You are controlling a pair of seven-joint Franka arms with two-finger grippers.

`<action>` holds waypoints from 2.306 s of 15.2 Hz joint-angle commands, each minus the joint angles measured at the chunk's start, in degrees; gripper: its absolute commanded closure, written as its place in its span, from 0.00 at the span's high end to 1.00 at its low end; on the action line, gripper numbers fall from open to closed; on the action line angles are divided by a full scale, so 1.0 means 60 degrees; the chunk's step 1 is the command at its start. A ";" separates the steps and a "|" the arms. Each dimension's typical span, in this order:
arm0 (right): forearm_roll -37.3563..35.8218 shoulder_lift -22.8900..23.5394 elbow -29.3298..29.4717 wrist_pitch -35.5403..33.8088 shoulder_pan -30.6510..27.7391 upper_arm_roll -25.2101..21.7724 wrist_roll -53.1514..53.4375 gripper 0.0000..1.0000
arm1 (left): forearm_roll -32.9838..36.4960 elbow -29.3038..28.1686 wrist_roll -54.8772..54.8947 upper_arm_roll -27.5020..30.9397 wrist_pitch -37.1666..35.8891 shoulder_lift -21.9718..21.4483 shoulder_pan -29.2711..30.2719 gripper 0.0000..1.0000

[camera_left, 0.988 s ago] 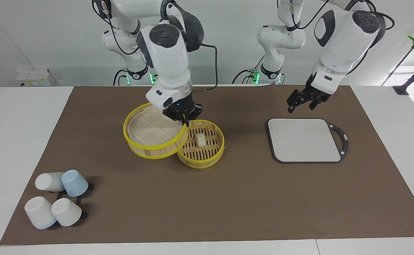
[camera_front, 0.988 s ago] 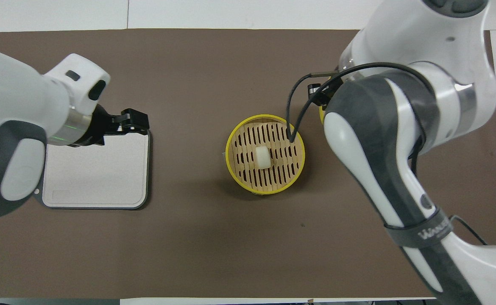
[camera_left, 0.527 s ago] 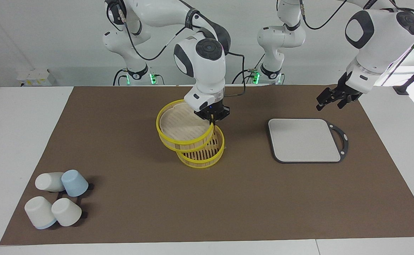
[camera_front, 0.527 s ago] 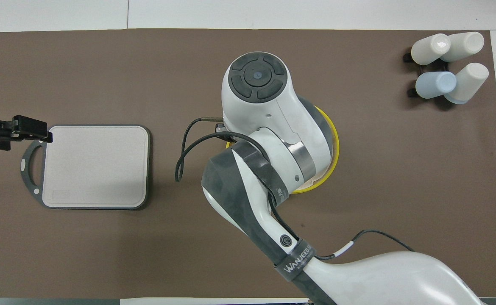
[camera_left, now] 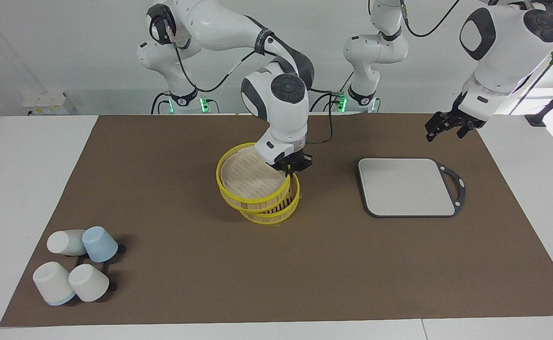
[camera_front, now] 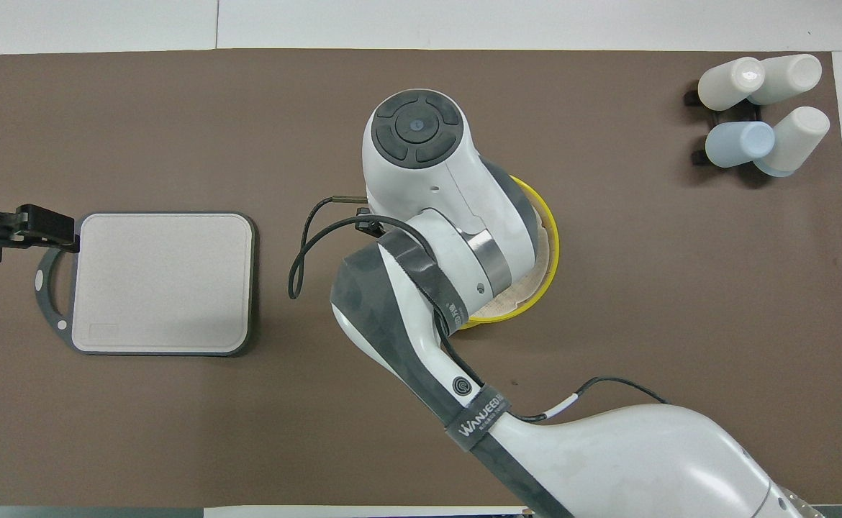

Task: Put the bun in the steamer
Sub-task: 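Bring the lid over the steamer with the right gripper while the left gripper withdraws, then lower the lid onto the steamer and open the right gripper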

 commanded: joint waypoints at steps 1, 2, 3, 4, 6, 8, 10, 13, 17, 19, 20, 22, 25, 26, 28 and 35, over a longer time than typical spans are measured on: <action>0.0341 0.0182 0.0334 0.0109 0.0012 -0.0028 0.0181 0.00 | 0.0246 0.1018 0.0157 0.0027 -0.0967 0.0421 -0.0186 1.00; 0.0415 0.0254 0.0348 0.0124 0.0012 -0.0043 0.0181 0.00 | 0.0246 0.1325 0.0157 0.0012 -0.1201 0.0568 -0.0187 1.00; 0.0416 0.0342 0.0406 0.0241 0.0027 -0.0043 0.0195 0.00 | 0.0232 0.1546 0.0172 0.0012 -0.1421 0.0627 -0.0274 1.00; 0.0416 0.0488 0.0494 0.0300 0.0056 -0.0043 0.0195 0.00 | 0.0188 0.1635 0.0216 0.0012 -0.1539 0.0614 -0.0289 1.00; 0.0401 0.0606 0.0583 0.0315 0.0100 -0.0043 0.0210 0.00 | -0.0045 0.1636 0.0333 0.0026 -0.1482 0.0570 -0.0319 1.00; 0.0401 0.0607 0.0583 0.0315 0.0115 -0.0043 0.0210 0.00 | -0.0090 0.1607 0.0450 0.0027 -0.1278 0.0424 -0.0377 1.00; 0.0401 0.0592 0.0554 0.0315 0.0129 -0.0028 0.0210 0.00 | -0.0090 0.1388 0.0509 0.0041 -0.1145 0.0189 -0.0523 1.00; 0.0431 0.0577 0.0524 0.0329 0.0144 -0.0028 0.0210 0.00 | -0.0090 0.1124 0.0480 0.0085 -0.1145 -0.0016 -0.0656 1.00; 0.0489 0.0504 0.0291 0.0710 0.0261 -0.0028 0.0210 0.00 | -0.0134 0.0977 0.0421 0.0158 -0.0854 -0.0119 -0.0670 1.00; 0.0489 0.0489 0.0173 0.0740 0.0247 -0.0028 0.0210 0.00 | -0.0222 0.0845 0.0465 0.0173 -0.0575 -0.0134 -0.0641 1.00; 0.0475 0.0489 0.0129 0.0754 0.0247 -0.0028 0.0210 0.00 | -0.0266 0.0831 0.0465 0.0173 -0.0530 -0.0134 -0.0598 1.00; 0.0460 0.0475 0.0085 0.0754 0.0247 -0.0028 0.0181 0.00 | -0.0471 0.0801 0.0465 0.0173 -0.0428 -0.0134 -0.0553 1.00; 0.0460 0.0373 -0.0295 0.1002 0.0232 -0.0028 0.0137 0.00 | -0.0471 0.0728 0.0465 0.0173 -0.0340 -0.0148 -0.0553 1.00; 0.0460 0.0300 -0.0427 0.1076 0.0232 -0.0028 0.0137 0.00 | -0.0471 0.0728 0.0480 0.0173 -0.0339 -0.0148 -0.0553 1.00; 0.0460 0.0255 -0.0545 0.1091 0.0232 -0.0028 0.0137 0.00 | -0.0471 0.0742 0.0494 0.0173 -0.0354 -0.0148 -0.0539 1.00; 0.0489 0.0197 -0.0619 0.1077 0.0261 0.0001 0.0297 0.00 | -0.0457 0.0786 0.0480 0.0158 -0.0339 -0.0134 -0.0524 1.00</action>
